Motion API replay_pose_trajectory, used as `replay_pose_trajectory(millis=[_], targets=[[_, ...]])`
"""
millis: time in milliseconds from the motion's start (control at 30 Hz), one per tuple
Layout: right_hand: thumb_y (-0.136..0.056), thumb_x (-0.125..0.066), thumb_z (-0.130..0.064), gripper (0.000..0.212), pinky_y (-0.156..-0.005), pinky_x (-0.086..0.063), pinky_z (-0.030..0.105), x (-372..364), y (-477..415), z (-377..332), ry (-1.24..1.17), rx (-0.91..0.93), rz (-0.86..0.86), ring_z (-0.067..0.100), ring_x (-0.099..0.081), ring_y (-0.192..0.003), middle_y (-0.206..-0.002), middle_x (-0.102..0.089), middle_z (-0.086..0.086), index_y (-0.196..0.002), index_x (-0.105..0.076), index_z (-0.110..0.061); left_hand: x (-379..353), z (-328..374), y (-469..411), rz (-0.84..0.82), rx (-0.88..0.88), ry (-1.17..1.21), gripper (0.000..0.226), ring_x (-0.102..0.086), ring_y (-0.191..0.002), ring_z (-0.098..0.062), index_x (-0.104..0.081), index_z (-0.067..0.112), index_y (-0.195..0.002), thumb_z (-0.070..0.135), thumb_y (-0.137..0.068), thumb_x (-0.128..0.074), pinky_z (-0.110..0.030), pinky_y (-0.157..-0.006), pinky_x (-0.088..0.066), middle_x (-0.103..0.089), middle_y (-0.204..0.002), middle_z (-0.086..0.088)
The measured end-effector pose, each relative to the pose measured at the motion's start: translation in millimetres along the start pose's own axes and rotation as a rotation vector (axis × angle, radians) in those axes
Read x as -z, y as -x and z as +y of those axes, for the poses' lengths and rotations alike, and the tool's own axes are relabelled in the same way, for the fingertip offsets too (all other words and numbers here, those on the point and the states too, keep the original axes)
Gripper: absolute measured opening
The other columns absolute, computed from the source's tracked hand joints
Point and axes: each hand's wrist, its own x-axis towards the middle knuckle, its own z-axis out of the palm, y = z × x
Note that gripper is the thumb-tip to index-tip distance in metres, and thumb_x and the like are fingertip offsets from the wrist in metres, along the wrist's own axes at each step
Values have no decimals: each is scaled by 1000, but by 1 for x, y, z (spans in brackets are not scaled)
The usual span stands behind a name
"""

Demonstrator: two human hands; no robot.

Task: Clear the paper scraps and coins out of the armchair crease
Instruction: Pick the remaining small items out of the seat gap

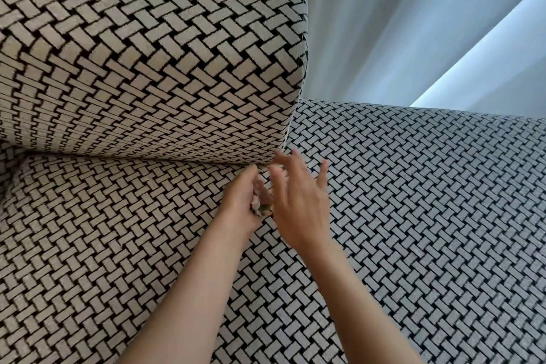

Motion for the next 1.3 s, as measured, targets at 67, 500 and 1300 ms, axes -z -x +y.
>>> replay_pose_trajectory(millis=[67,500,1300], targets=[[-90,-22,-33,45,-105,-26,33,8,-24,11,-7,-127,105,13,-46,-116,-120,-55,-1,-115,-54,-13,4,7,-4,83,-45,35,32,-39,-34,-7,-38,11,-64,19,-95,-42,-14,-35,-30,-41,-46,1],[-92,-38,-39,57,-116,-6,48,6,-130,18,971,310,-743,24,-20,-140,-150,-31,2,-145,-24,-24,15,29,-20,18,-9,333,38,-19,-23,-5,-17,19,-54,2,-85,-33,-9,-25,-14,-22,-34,6],[-79,-64,-45,50,-117,-11,31,-45,-64,9,366,-276,-167,22,-52,-113,-108,-66,12,-105,-66,-3,31,25,-1,12,22,332,34,-23,-24,-4,-27,16,-59,8,-91,-37,-11,-26,-17,-28,-39,4]])
